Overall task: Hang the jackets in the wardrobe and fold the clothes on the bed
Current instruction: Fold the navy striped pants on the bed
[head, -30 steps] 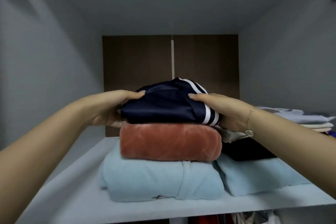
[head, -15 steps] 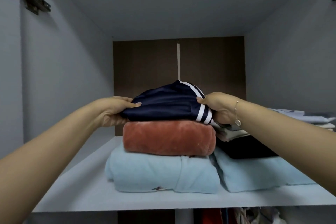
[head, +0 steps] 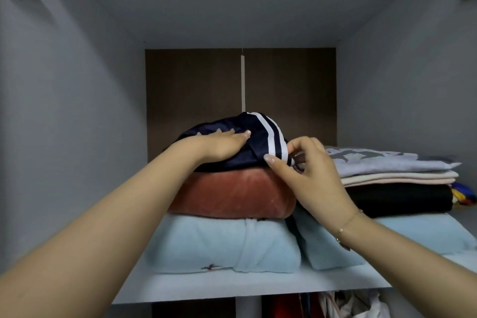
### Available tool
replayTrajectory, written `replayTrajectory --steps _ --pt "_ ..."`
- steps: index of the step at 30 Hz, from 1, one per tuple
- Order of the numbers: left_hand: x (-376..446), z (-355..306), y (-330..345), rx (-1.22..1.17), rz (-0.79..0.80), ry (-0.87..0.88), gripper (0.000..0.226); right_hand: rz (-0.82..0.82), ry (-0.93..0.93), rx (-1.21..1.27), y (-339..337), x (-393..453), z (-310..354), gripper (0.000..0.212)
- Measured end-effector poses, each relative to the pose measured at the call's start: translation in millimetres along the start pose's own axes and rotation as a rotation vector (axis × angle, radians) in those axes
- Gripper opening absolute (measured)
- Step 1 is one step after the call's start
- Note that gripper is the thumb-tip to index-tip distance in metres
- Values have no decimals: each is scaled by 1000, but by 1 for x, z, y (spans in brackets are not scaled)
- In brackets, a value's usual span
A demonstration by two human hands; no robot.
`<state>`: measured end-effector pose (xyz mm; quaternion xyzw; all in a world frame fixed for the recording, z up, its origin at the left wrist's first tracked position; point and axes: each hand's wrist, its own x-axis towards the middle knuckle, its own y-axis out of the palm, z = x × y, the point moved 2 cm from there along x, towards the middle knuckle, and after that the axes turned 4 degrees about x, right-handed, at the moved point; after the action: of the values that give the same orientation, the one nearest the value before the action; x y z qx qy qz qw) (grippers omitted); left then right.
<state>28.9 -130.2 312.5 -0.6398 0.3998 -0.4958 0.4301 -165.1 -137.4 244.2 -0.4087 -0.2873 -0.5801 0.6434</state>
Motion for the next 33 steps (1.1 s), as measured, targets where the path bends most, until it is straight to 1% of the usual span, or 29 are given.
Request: replayTrajectory --steps 4,6,8,9,10,14,17,21,24,25,26,28,29,31,33 --pt "-1 8 4 -251 32 3 61 -41 -130 -84 -2 7 1 23" --pt "-3 11 2 -198 71 64 60 -31 -156 -120 -11 11 0 21" --pt "-6 13 3 -92 104 110 71 22 -165 -182 -19 15 1 20" --pt "-7 13 3 -59 112 111 76 60 -158 -213 -21 17 1 19" --pt "-8 13 4 -51 112 107 77 99 -143 -242 -22 18 2 19" --pt "-13 16 5 -133 80 118 68 232 -74 -383 -25 28 7 27" --pt "-14 22 6 -108 74 144 61 315 16 -450 -30 38 13 35" --pt "-10 23 8 -40 66 146 55 358 40 -646 -30 44 10 36" --pt "-12 28 6 -86 69 156 53 338 92 -795 -40 46 7 36" --pt "-14 29 4 -131 52 154 54 345 102 -774 -44 45 9 34" --pt "-17 29 0 -176 11 150 56 346 109 -701 -48 43 12 30" --pt "-26 22 -9 -194 -143 129 51 354 91 -548 -51 34 20 28" --pt "-34 16 -13 -171 -225 116 48 373 61 -524 -52 27 24 33" --pt "-52 -5 -14 -168 -343 143 45 399 -26 -570 -61 11 31 45" --pt "-75 -31 -6 -158 -445 240 45 420 -130 -726 -79 -8 35 57"
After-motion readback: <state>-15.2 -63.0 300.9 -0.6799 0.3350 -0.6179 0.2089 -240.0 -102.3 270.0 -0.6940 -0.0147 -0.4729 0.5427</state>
